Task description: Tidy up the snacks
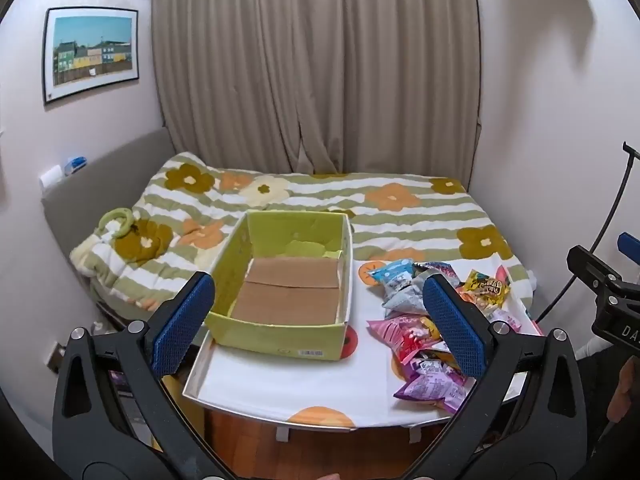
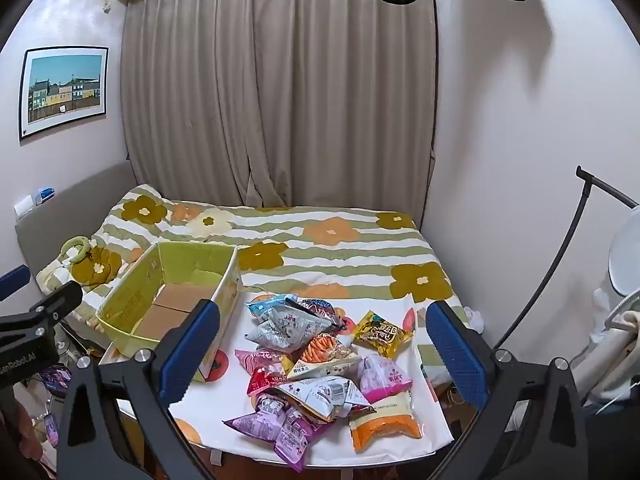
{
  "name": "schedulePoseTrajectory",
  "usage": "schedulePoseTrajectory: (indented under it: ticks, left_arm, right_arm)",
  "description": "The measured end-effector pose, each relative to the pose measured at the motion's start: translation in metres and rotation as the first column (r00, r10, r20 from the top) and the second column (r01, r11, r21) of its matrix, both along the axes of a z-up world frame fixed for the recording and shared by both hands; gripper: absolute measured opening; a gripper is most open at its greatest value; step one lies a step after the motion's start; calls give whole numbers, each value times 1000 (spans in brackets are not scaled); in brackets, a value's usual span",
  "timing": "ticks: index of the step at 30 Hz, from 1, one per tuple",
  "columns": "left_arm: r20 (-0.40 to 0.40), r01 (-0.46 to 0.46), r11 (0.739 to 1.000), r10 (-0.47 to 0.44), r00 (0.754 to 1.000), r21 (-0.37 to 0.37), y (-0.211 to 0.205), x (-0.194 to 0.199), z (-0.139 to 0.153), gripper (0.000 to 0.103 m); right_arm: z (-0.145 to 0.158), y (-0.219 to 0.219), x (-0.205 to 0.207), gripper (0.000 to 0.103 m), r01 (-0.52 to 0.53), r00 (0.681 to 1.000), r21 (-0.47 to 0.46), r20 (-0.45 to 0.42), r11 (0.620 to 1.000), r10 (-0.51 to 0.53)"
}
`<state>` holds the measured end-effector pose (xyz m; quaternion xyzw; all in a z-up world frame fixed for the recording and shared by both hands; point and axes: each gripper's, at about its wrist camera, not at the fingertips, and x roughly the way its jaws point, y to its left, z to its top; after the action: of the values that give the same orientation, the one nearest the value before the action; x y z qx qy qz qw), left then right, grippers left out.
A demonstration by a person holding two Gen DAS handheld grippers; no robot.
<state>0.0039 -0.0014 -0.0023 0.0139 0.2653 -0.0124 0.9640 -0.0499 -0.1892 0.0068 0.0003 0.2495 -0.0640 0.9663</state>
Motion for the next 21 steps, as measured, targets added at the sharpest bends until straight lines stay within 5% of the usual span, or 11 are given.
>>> schedulePoseTrajectory:
  ticks: [21]
  left_arm:
    - [18, 20, 1000, -20, 1000, 5, 4, -8, 2, 103]
  right_arm:
    - [-11, 9, -7, 103, 42, 998, -5, -49, 999, -43]
